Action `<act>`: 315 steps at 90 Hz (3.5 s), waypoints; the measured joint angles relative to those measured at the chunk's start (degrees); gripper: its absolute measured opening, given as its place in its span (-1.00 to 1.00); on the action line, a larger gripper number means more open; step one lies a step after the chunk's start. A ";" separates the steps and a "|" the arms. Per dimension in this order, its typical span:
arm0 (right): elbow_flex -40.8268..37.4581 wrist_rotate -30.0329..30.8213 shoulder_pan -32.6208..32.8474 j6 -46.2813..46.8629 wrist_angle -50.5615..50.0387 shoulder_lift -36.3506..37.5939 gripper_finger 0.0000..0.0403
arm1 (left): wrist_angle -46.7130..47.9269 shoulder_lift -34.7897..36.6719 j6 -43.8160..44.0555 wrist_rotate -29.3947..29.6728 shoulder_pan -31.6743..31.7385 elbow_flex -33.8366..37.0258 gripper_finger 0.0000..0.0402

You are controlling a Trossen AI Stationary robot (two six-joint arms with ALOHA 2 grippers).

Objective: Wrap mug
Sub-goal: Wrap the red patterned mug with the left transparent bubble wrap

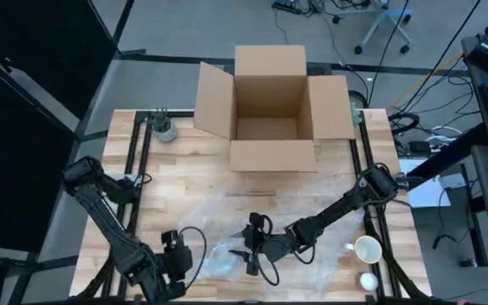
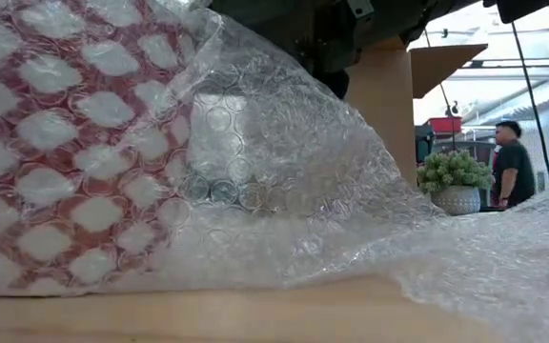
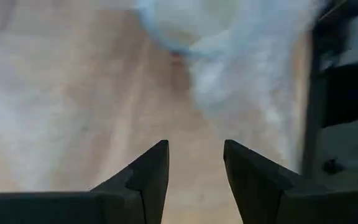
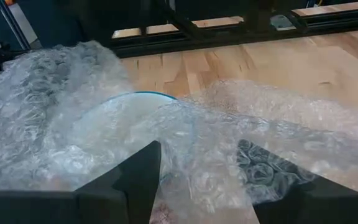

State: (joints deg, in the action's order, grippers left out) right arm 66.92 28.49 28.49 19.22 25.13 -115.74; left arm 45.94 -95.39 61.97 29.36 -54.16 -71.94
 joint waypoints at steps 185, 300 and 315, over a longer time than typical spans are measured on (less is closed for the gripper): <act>10.45 -0.22 2.27 3.44 -8.72 -1.11 -0.03 | -23.41 -9.75 -28.50 -12.31 18.20 2.24 -0.97; 10.51 -1.46 1.89 2.36 -12.55 -3.76 -0.03 | -22.16 2.54 -30.47 -0.90 18.42 7.43 -0.97; 10.49 -1.57 1.90 2.30 -12.47 -3.76 -0.03 | -22.92 1.62 -30.28 -7.75 17.04 7.39 -0.97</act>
State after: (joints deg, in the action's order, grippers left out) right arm 77.41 26.92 30.39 21.52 12.66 -119.50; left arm 23.02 -93.78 31.69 21.61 -37.12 -64.55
